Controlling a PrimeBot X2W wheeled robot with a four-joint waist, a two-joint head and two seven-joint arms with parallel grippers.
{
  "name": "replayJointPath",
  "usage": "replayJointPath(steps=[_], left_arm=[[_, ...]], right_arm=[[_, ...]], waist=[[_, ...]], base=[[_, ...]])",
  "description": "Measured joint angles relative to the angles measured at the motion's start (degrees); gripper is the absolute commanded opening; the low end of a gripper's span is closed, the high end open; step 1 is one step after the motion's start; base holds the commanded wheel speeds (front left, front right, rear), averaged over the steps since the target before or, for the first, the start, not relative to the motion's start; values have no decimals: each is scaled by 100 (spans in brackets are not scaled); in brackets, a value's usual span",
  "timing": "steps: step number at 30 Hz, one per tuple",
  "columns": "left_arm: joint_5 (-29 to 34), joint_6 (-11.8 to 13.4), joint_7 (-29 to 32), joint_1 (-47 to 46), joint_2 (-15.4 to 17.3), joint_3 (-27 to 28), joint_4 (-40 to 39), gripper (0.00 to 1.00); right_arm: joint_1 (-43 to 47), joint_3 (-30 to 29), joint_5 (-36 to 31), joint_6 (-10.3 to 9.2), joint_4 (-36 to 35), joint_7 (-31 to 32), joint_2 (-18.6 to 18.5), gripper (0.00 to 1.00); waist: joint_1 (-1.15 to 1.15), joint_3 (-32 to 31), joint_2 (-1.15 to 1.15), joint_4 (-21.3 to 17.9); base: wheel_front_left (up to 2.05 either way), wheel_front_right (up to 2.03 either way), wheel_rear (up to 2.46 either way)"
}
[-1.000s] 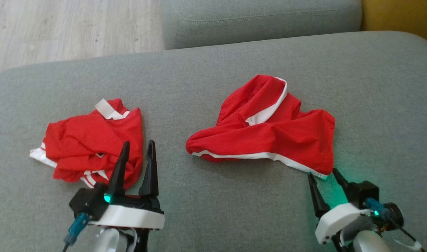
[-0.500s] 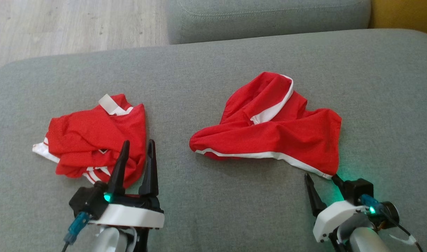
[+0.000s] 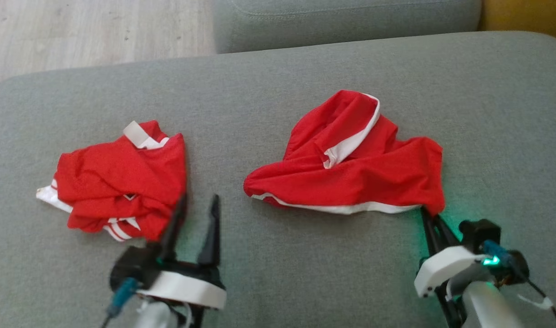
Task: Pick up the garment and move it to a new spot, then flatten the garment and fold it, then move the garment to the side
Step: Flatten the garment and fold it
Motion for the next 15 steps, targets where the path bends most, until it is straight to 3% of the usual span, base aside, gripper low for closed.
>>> replayJointPath(steps=[15], left_arm=[[-188,-55,733,-788,204,-1187,1389,100]], right_arm=[[-104,-15,9,0,-319,155,-2,0]], waist=[[0,168,0,-351]], base=[[0,0,0]])
